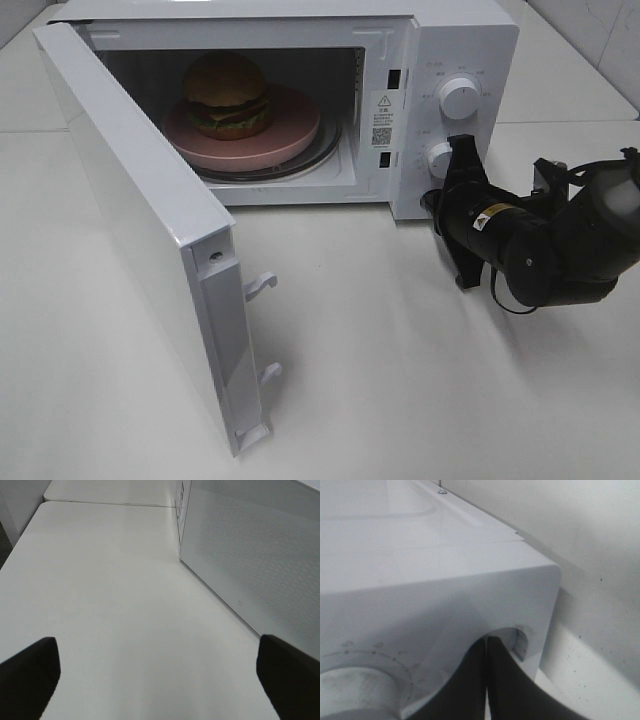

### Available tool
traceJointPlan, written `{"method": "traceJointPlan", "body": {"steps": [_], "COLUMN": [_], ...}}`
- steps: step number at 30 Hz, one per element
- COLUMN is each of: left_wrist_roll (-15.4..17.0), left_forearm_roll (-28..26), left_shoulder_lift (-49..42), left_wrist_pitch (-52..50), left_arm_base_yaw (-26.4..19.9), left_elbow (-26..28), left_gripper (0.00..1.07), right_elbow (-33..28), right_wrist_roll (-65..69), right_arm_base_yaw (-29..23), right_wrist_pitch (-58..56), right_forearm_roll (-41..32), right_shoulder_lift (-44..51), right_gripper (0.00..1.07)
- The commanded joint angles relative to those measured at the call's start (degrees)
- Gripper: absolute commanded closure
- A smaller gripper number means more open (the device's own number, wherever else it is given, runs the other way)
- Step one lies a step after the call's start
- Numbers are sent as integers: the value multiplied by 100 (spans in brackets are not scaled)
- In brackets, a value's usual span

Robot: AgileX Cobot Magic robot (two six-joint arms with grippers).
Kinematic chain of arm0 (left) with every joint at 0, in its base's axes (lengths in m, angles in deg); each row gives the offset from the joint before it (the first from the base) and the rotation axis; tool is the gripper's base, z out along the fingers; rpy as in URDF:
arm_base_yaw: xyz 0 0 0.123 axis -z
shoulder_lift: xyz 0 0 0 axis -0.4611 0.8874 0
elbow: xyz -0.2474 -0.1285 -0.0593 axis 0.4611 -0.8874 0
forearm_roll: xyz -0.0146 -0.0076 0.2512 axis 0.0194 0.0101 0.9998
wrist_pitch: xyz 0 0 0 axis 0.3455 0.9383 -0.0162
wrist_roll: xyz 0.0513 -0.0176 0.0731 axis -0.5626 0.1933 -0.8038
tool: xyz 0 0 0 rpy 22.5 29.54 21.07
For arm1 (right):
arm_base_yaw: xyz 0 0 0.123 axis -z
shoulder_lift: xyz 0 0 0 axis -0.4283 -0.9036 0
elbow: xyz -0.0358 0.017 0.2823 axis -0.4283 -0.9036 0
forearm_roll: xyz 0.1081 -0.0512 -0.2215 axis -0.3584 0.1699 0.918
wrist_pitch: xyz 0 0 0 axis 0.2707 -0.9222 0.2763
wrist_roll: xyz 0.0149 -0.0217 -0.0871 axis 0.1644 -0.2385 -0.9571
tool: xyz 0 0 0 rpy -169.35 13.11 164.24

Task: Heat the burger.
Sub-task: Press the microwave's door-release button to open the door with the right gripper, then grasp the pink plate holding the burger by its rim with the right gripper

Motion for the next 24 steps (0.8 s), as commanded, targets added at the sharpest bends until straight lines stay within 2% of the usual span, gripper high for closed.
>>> {"method": "traceJointPlan", "body": {"steps": [1, 13, 24], "left_wrist_roll": [17, 17, 17], "left_forearm_roll": [11, 11, 11], "left_shoulder_lift": [-57, -57, -57], "left_wrist_pitch": [-52, -52, -52], "left_arm_base_yaw": [-6, -6, -6], "left_elbow": [-17, -17, -17], "left_gripper": [7, 7, 7], "right_elbow": [-46, -298, -865], "right_wrist_roll": [17, 69, 57], "right_arm_base_yaw": [40, 40, 40], "right_wrist_pitch": [309, 132, 155], "right_forearm_roll": [29, 103, 120], "right_shoulder_lift": [166, 246, 688], "right_gripper": [107, 107, 107]}}
